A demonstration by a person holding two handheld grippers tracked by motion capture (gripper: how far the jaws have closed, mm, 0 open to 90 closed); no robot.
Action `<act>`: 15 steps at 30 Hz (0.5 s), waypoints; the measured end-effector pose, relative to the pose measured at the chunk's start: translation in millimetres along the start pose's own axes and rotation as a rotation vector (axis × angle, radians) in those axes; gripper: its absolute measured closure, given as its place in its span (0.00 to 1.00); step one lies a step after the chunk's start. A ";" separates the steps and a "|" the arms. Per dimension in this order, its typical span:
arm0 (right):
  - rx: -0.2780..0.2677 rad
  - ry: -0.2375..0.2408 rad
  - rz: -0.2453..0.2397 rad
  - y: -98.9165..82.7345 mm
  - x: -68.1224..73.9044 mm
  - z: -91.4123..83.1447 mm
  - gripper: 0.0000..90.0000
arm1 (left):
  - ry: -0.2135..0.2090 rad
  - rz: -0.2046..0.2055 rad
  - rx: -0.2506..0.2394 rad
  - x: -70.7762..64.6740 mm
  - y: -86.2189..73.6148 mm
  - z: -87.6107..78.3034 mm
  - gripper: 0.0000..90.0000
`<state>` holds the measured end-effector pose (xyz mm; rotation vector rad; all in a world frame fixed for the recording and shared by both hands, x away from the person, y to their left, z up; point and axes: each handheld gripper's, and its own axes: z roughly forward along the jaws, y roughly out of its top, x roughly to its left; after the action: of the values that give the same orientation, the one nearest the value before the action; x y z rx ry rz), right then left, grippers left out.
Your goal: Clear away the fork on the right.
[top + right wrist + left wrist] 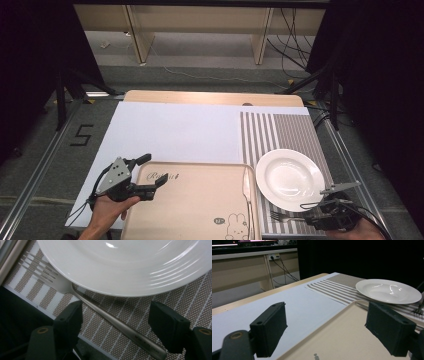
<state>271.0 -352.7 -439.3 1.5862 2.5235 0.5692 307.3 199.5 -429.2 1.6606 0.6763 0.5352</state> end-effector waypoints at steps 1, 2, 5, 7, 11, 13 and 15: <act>0.001 -0.001 -0.020 0.6 -0.3 2.4 0.35 | 0.000 -0.001 -0.001 0.1 0.0 0.1 0.18; 0.010 -0.002 -0.021 0.7 0.8 3.4 0.36 | 0.000 -0.003 -0.002 0.1 0.0 0.1 0.18; 0.029 0.001 -0.050 1.2 4.2 9.1 0.40 | -0.001 -0.004 -0.003 0.2 0.0 -0.1 0.18; 0.050 -0.005 -0.075 1.8 6.6 10.2 0.43 | -0.001 -0.003 -0.004 0.0 0.1 -0.2 0.18; 0.061 -0.007 -0.106 2.1 8.4 13.6 0.48 | -0.001 -0.002 -0.003 -0.1 0.1 0.0 0.18; 0.075 -0.018 -0.142 2.6 7.9 14.4 0.50 | -0.001 0.000 -0.001 -0.1 0.1 0.1 0.18; 0.077 -0.016 -0.136 2.5 9.0 15.5 0.53 | -0.002 0.001 0.000 0.0 0.0 0.2 0.18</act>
<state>273.5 -339.7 -451.8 1.4217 2.6459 0.4465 307.4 199.2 -429.2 1.6608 0.6742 0.5338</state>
